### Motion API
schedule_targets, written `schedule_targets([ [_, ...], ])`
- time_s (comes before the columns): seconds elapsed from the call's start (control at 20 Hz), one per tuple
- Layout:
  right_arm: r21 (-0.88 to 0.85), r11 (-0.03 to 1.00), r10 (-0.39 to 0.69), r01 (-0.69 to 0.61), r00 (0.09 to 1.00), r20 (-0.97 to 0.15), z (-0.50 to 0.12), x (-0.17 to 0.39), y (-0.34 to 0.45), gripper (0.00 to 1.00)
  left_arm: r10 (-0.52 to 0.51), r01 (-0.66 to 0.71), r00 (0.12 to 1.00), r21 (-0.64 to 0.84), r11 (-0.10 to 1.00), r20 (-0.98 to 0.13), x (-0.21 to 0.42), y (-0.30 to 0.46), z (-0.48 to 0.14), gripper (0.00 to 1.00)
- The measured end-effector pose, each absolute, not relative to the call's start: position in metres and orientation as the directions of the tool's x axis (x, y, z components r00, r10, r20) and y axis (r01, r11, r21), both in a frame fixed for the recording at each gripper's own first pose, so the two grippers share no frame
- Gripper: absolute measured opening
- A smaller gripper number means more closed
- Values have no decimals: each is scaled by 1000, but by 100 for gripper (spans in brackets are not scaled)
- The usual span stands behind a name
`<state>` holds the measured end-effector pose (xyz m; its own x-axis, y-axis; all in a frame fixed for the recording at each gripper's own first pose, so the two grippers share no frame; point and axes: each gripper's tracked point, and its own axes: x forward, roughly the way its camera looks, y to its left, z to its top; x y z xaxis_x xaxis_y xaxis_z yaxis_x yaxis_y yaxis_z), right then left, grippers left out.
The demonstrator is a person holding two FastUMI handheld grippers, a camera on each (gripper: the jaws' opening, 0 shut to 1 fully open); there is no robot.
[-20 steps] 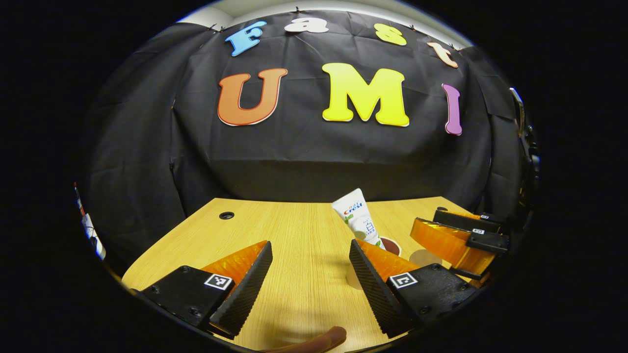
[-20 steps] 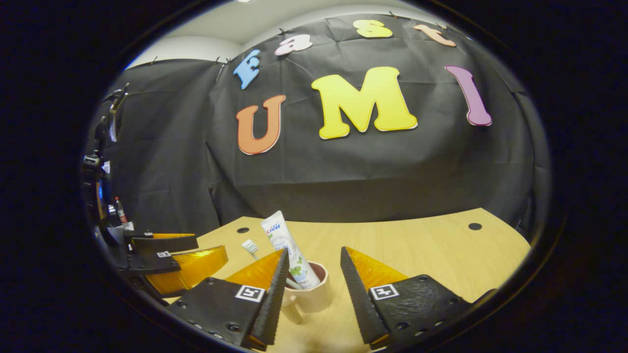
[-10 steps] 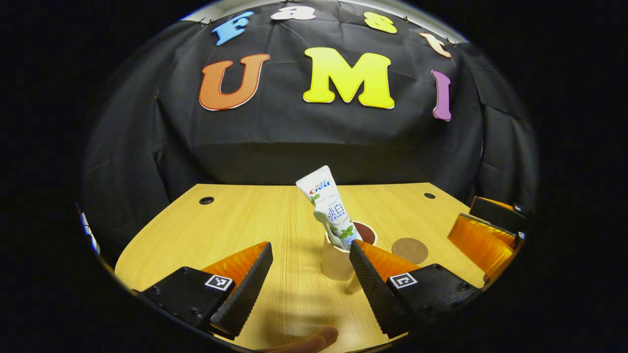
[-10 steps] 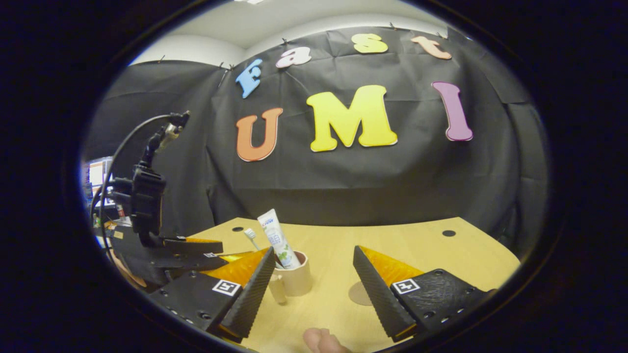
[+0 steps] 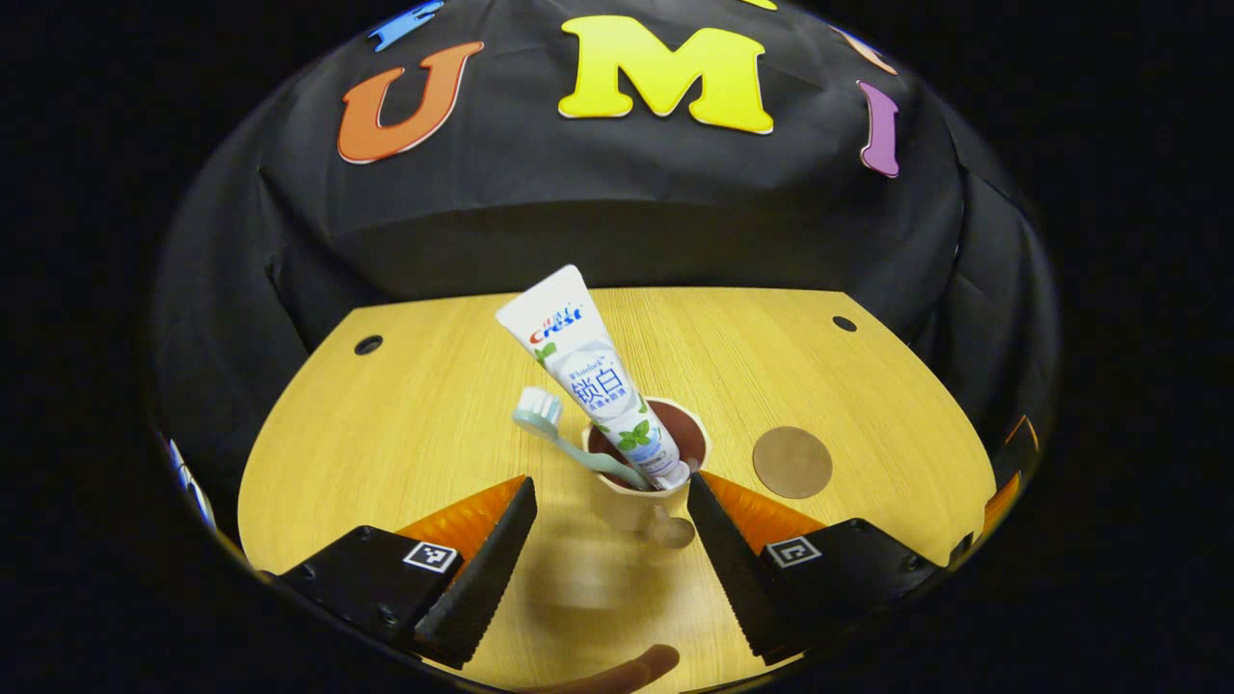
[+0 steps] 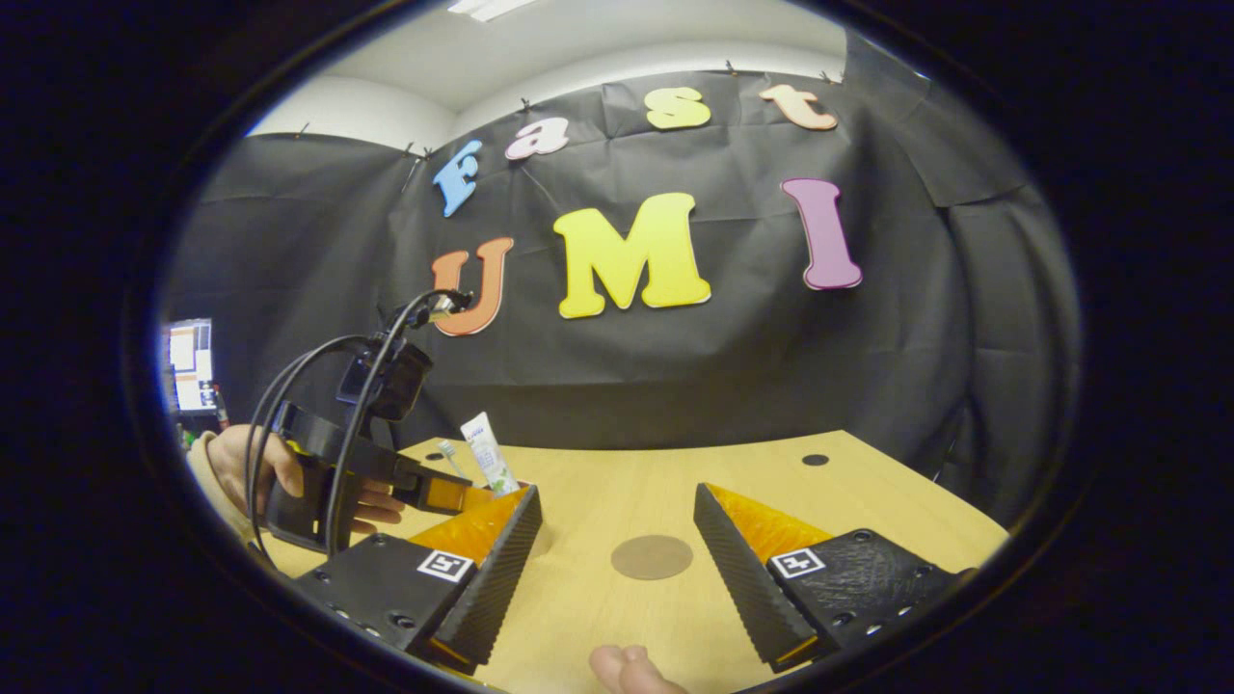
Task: Put the toothbrush and toothpaste on the desktop into the cup, then pick up the cup and place it on the coaster on the desktop.
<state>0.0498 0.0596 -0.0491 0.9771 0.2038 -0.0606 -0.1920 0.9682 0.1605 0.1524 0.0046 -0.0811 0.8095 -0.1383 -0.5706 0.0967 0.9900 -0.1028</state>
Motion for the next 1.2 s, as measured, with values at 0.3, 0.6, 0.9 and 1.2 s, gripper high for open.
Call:
schedule_targets([
  [0.3,215,955,226,-206,971,-73,-54,30,45,96,-164,81,653,-147,986,-740,150,-25,-110,100],
  [0.6,269,940,234,-207,969,-72,-57,26,38,96,-164,23,533,-179,984,-830,162,-26,-145,85],
  [0.9,316,926,250,-205,962,-108,-71,33,35,93,-145,21,524,-157,987,-839,171,-24,-131,58],
  [1.2,318,925,252,-206,962,-108,-72,34,36,93,-131,21,544,-142,990,-829,175,-39,-107,28],
])
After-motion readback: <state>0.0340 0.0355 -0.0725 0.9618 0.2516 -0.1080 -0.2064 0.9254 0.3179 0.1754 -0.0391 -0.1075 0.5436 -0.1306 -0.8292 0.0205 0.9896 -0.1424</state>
